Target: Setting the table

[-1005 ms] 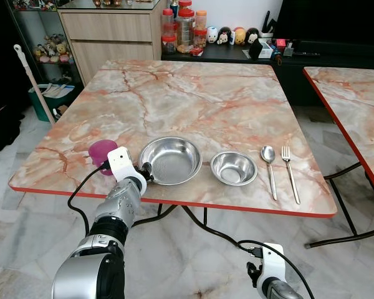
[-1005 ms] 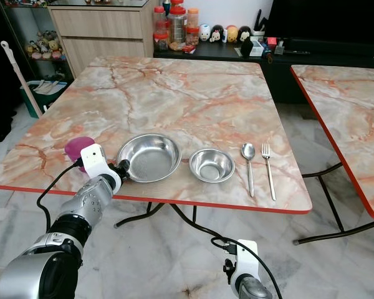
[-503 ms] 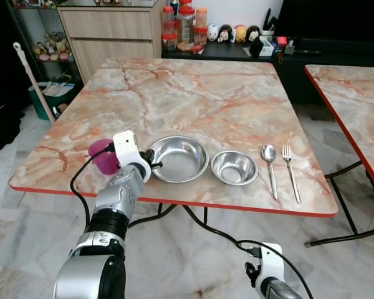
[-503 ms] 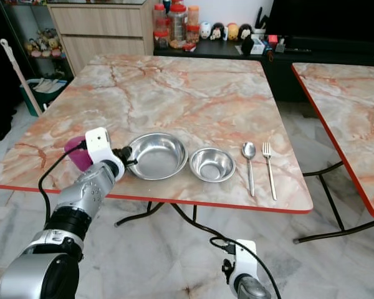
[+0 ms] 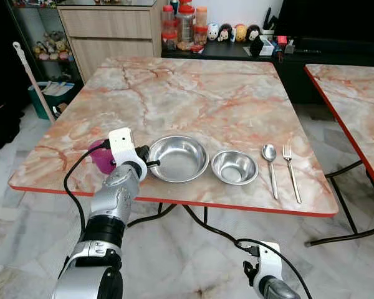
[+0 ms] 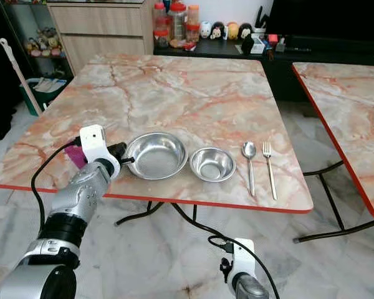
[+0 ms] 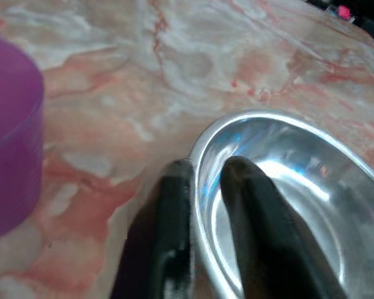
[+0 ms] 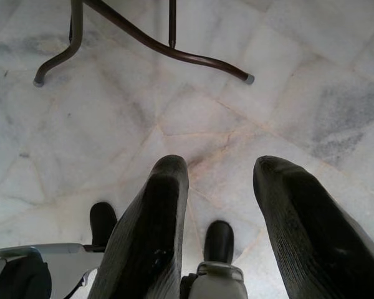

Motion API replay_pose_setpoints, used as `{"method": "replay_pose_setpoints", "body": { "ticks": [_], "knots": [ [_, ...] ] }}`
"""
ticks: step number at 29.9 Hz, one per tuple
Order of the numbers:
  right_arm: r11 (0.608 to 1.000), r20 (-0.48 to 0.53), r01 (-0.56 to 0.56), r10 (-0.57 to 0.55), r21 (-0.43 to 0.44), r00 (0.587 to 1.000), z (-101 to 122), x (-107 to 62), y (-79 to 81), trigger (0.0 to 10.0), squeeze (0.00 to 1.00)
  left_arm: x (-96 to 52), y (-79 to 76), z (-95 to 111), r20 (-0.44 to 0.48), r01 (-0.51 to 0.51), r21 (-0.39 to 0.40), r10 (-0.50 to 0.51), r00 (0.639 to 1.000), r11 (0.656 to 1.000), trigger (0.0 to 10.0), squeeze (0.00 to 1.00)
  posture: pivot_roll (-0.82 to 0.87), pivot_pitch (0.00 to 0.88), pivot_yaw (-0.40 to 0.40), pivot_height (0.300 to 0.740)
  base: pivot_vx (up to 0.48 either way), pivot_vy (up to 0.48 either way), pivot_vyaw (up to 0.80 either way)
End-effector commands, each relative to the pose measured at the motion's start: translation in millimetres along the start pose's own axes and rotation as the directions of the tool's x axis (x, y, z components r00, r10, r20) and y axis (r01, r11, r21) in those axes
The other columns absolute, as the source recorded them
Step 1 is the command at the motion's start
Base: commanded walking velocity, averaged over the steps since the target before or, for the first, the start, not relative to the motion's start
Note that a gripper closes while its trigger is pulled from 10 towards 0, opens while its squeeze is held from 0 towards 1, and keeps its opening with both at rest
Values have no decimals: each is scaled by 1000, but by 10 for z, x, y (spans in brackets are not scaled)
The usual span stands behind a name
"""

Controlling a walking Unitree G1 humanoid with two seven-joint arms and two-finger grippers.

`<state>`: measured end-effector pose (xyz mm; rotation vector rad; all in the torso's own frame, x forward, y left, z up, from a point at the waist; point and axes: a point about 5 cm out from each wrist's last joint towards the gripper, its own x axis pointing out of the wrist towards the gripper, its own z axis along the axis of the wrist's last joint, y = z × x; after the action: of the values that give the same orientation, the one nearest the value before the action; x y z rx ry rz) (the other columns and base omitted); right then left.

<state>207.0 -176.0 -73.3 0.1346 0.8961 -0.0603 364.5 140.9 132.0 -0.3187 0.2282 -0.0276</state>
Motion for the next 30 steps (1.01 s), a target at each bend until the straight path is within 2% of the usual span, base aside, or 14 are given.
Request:
{"method": "replay_pose_setpoints", "body": {
  "ticks": [1, 5, 12, 13, 30],
  "knots": [
    [1000, -3, 6, -6, -1, 1000, -1, -3, -27, 10000, 0, -21, 18, -6, -10, -7, -13, 7, 1000, 1000, 10000, 1000, 52, 0, -18, 740, 0, 0, 0],
    [1000, -4, 5, -5, -5, 1000, 1, -3, -31, 10000, 0, -38, 36, -50, -33, -14, -20, 14, 999, 1000, 10000, 1000, 51, 0, -20, 740, 0, 0, 0],
    [1000, -2, 0, 0, -12, 1000, 16, 0, -22, 10000, 0, -54, 1, -168, -114, 0, -100, -11, 993, 995, 10000, 1000, 50, 0, -19, 740, 0, 0, 0],
    [1000, -2, -1, 1, -12, 1000, 16, 0, -22, 10000, 0, -59, -18, -175, -120, 14, -96, -26, 992, 995, 10000, 0, 50, 0, -19, 740, 0, 0, 0],
    [1000, -3, -2, 2, -12, 1000, 6, -1, -16, 10000, 0, -62, -96, -254, -186, 40, -86, -56, 981, 995, 10000, 0, 41, 0, -9, 740, 0, 0, 0]
  ]
}}
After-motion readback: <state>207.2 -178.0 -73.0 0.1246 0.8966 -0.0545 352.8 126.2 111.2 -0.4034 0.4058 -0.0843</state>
